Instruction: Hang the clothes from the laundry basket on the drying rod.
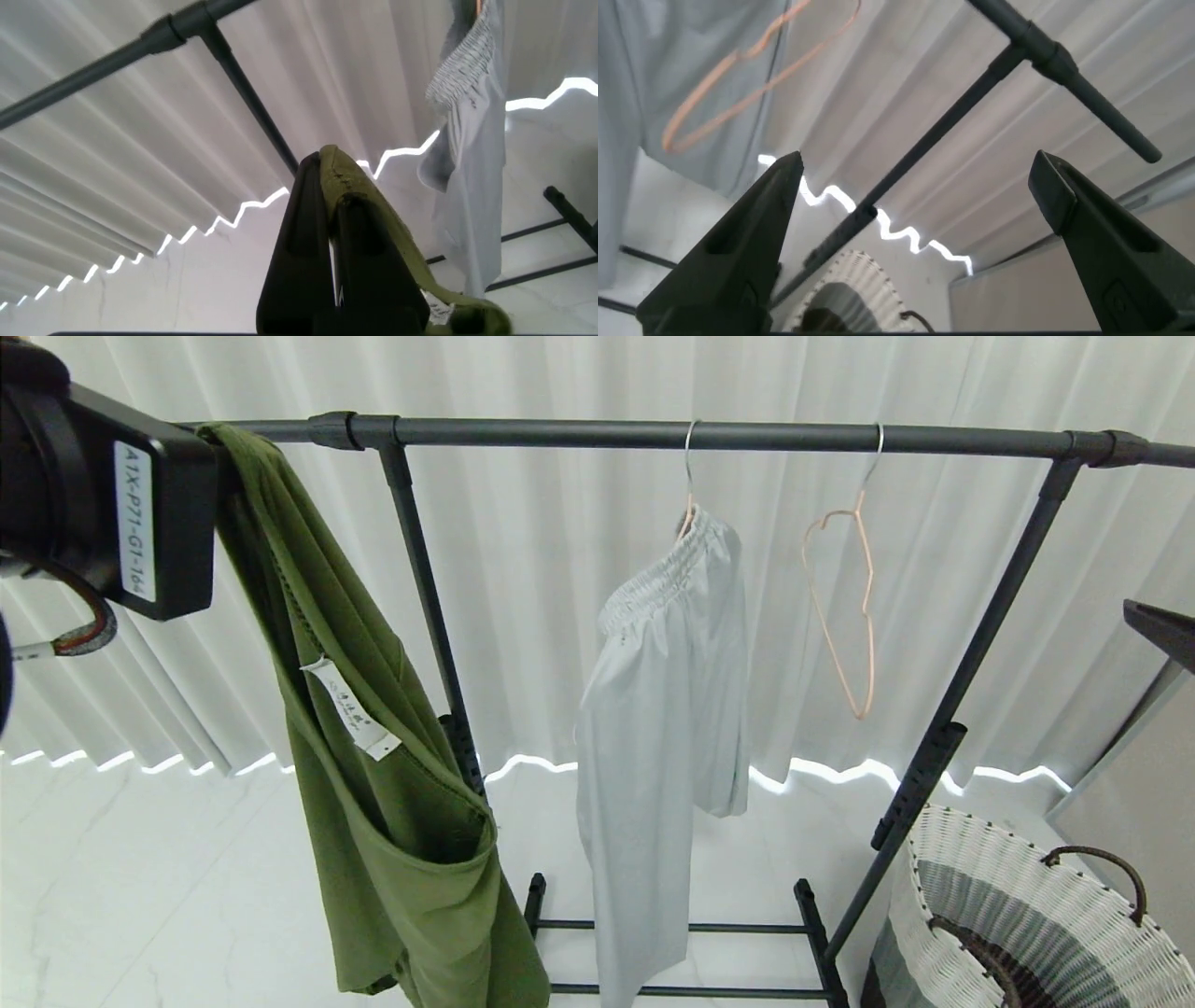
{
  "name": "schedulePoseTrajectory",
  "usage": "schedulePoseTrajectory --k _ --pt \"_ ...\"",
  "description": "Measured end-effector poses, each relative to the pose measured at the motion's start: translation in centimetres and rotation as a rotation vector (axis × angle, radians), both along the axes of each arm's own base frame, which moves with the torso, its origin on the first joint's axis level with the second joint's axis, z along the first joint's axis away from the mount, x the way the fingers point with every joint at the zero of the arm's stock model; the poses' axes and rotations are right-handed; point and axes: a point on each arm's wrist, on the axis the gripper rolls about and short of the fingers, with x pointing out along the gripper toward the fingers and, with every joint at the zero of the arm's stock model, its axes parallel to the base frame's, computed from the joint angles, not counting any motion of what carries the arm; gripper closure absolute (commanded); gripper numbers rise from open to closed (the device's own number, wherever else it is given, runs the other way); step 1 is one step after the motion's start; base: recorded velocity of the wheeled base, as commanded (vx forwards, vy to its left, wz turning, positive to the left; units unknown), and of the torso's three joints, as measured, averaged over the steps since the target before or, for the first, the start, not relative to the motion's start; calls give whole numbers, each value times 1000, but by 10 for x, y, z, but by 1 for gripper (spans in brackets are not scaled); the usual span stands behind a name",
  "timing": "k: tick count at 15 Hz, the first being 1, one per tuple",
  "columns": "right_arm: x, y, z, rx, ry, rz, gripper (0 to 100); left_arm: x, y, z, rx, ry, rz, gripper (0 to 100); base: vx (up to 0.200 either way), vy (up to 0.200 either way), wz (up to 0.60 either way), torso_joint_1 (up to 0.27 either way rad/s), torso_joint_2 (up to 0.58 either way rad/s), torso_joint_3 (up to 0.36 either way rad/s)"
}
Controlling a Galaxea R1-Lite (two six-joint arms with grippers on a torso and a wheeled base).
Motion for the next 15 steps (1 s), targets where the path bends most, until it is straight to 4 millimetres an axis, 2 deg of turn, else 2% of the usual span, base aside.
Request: schedulePoseTrajectory --k 4,15 --pt "-1 -1 -4 3 9 -3 0 0 -1 -3 11 6 0 100 0 0 0 82 -207 -116" --pt "-5 -4 -10 2 23 -11 0 0 0 -3 21 4 -2 100 0 0 0 0 0 0"
